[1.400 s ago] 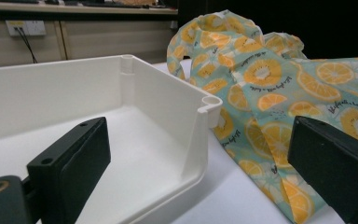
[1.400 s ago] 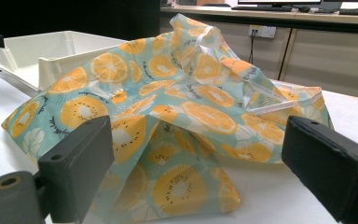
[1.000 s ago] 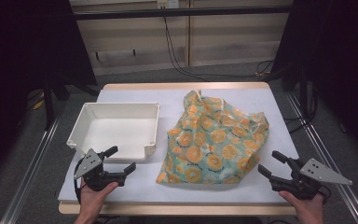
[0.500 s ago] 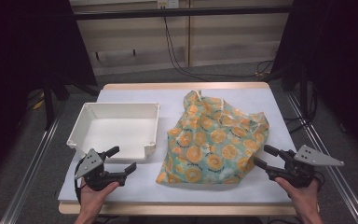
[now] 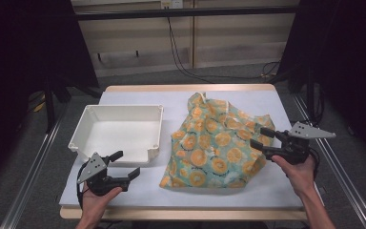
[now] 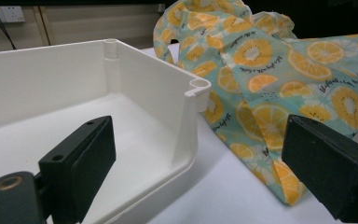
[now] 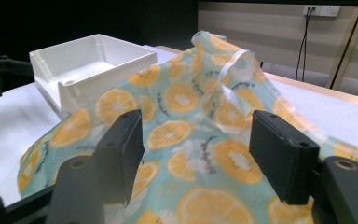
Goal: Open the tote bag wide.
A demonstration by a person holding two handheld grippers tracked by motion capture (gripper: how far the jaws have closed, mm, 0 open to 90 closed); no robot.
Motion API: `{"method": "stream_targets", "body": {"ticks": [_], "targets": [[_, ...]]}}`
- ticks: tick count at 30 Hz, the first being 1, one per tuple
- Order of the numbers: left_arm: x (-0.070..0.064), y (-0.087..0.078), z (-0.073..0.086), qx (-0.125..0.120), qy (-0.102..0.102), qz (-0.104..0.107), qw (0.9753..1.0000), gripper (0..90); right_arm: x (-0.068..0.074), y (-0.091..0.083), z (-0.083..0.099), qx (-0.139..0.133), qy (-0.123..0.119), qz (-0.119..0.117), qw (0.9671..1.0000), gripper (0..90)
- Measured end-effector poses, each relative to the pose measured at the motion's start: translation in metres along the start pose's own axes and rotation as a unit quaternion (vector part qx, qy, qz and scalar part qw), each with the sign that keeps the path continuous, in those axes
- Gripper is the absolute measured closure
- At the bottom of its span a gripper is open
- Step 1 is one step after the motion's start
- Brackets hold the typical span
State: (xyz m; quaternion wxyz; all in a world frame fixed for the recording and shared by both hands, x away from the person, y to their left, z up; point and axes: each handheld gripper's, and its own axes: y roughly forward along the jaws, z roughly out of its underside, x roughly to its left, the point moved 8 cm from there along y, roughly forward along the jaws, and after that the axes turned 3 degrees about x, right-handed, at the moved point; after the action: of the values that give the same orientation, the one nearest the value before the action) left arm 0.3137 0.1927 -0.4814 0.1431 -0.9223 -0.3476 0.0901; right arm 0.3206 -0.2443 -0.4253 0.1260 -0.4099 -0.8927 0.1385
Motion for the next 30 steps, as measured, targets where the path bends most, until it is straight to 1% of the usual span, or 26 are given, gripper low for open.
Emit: {"method": "stream_targets", "body": {"ticks": [1,3,5,6,7,9,10,11,12,15,17,18,19,22,23,24,25,26,27,28,29,30], "targets": [[0.002,0.0,0.001,0.004,0.005,0.002,1.0,9.7,-0.002,0.002,-0.002,0.002,-0.001,-0.002,1.0,39.3],[0.004,0.001,0.001,0.003,0.0,-0.001,1.0,9.7,-0.008,0.007,-0.005,0.013,-0.003,-0.005,0.9999,42.5],[0.004,0.001,0.001,-0.001,-0.002,0.003,1.0,9.7,-0.011,0.01,-0.005,0.018,-0.002,-0.008,0.9998,43.5],[0.005,0.0,0.002,0.006,-0.002,0.0,1.0,9.7,-0.015,0.016,-0.007,0.029,-0.001,-0.011,0.9995,45.9],[0.005,0.0,0.002,0.006,-0.002,0.0,1.0,9.8,-0.017,0.019,-0.009,0.032,0.0,-0.015,0.9994,46.9],[0.005,-0.001,0.002,0.004,-0.005,0.003,1.0,10.6,-0.018,0.021,-0.01,0.035,-0.001,-0.018,0.9992,47.4],[0.003,0.0,0.001,-0.001,-0.008,0.01,0.9999,10.6,-0.02,0.024,-0.011,0.038,0.001,-0.021,0.9991,47.3],[0.003,0.0,0.002,0.003,-0.008,0.008,0.9999,10.6,-0.024,0.028,-0.015,0.039,0.002,-0.019,0.999,46.1],[0.002,0.0,0.001,0.002,-0.009,0.01,0.9999,10.6,-0.026,0.029,-0.016,0.04,0.001,-0.019,0.999,46.2],[0.004,0.001,0.003,0.006,-0.01,0.008,0.9999,10.6,-0.032,0.034,-0.023,0.046,-0.004,-0.016,0.9988,48.1],[0.006,0.001,0.003,0.006,-0.013,0.005,0.9999,10.6,-0.035,0.036,-0.027,0.051,-0.008,-0.019,0.9985,48.8],[0.007,0.001,0.004,0.005,-0.016,0.005,0.9998,10.6,-0.038,0.038,-0.029,0.054,-0.011,-0.017,0.9983,50.6],[0.009,0.001,0.004,0.008,-0.017,0.002,0.9998,10.6,-0.039,0.04,-0.031,0.055,-0.011,-0.018,0.9982,51.5],[0.013,0.001,0.004,0.005,-0.023,-0.005,0.9997,10.6,-0.046,0.046,-0.035,0.061,-0.008,-0.02,0.9979,53.4],[0.015,0.001,0.004,0.005,-0.021,-0.008,0.9997,10.6,-0.048,0.049,-0.036,0.061,-0.008,-0.021,0.9979,53.3],[0.016,0.001,0.003,0.008,-0.016,-0.01,0.9998,10.5,-0.05,0.052,-0.036,0.067,-0.008,-0.022,0.9975,53.1],[0.016,0.001,0.003,0.008,-0.016,-0.01,0.9998,10.4,-0.052,0.055,-0.036,0.072,-0.011,-0.022,0.9971,52.4],[0.015,0.001,0.002,0.01,-0.009,-0.013,0.9998,10.4,-0.052,0.055,-0.036,0.072,-0.011,-0.022,0.9971,52.4],[0.015,0.001,0.0,0.004,-0.008,-0.011,0.9999,10.4,-0.056,0.061,-0.037,0.075,-0.007,-0.023,0.9969,52.2],[0.015,0.001,-0.001,0.002,-0.009,-0.009,0.9999,10.4,-0.056,0.062,-0.038,0.074,-0.005,-0.022,0.997,52.2],[0.015,0.001,0.0,0.006,-0.005,-0.007,1.0,10.4,-0.057,0.064,-0.039,0.074,-0.006,-0.022,0.997,51.7],[0.014,0.001,0.0,0.005,-0.012,-0.004,0.9999,10.4,-0.057,0.066,-0.04,0.076,-0.008,-0.021,0.9969,51.6]]}}
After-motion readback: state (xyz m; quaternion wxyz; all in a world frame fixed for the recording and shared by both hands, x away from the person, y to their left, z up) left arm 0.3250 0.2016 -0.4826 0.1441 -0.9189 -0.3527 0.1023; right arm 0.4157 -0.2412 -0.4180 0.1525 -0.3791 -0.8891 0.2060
